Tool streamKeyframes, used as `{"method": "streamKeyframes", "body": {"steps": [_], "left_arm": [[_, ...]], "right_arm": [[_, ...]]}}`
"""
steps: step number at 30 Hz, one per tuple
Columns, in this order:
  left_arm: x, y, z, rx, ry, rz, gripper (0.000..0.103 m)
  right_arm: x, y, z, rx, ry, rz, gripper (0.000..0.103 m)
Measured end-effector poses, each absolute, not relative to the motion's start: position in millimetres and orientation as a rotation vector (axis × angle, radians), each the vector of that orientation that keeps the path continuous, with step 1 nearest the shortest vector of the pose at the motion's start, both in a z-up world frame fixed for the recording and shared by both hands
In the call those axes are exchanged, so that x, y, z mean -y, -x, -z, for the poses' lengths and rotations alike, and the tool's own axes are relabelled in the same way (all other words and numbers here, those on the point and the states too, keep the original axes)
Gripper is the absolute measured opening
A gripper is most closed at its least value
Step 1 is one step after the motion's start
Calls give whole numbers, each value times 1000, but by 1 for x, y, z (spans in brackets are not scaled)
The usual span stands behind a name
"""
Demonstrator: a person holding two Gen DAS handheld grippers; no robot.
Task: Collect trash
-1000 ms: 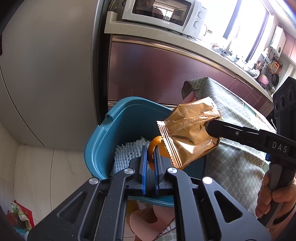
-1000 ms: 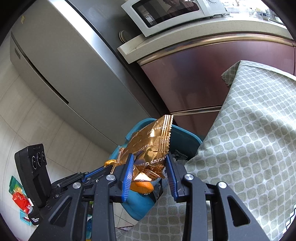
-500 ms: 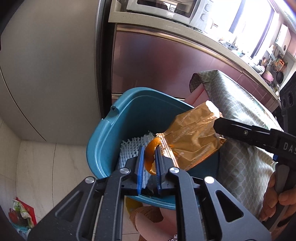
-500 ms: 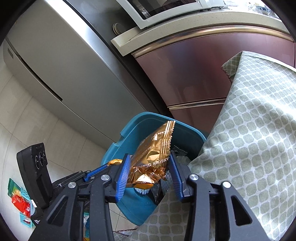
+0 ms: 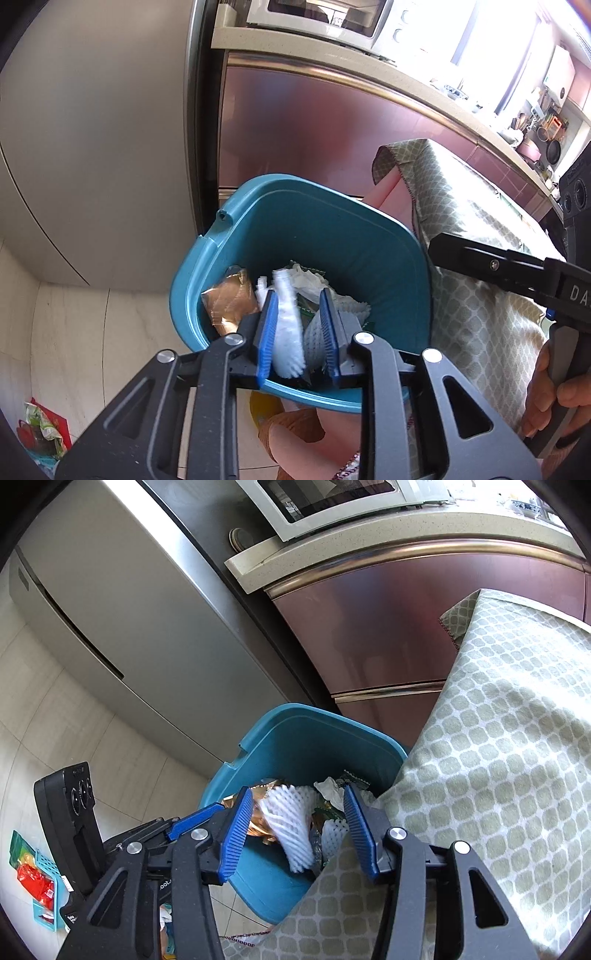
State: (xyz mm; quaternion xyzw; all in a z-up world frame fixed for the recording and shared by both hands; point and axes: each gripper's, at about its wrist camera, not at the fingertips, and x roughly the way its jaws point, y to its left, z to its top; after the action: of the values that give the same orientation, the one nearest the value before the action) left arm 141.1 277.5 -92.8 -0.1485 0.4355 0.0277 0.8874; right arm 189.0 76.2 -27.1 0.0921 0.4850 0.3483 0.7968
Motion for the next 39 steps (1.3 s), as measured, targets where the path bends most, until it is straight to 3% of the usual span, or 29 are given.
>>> {"method": "streamKeyframes", "body": {"steps": [11,15,18,19,32,39], "left_arm": [[-260,-108,52,-771,258,-36,57],[-249,-93,37,-717,234,-39,83],[-238,-78,26,-665,214,-32,91],[-234,-74,23,-652,204,-31,97],[-173,-18,-8,-491,143,2,97],[-126,13,-30,-381,66,60,97]], "right_arm": [[-51,-153,9,-942,-146,-764,58],[-36,-134,-1,-880,-132,-748,67],[-25,-117,-8,-836,-115,-729,70],[-19,-111,-10,-821,-114,-723,75],[65,-36,-29,-614,-84,-560,95],[106,3,-42,-493,-77,-429,96]]}}
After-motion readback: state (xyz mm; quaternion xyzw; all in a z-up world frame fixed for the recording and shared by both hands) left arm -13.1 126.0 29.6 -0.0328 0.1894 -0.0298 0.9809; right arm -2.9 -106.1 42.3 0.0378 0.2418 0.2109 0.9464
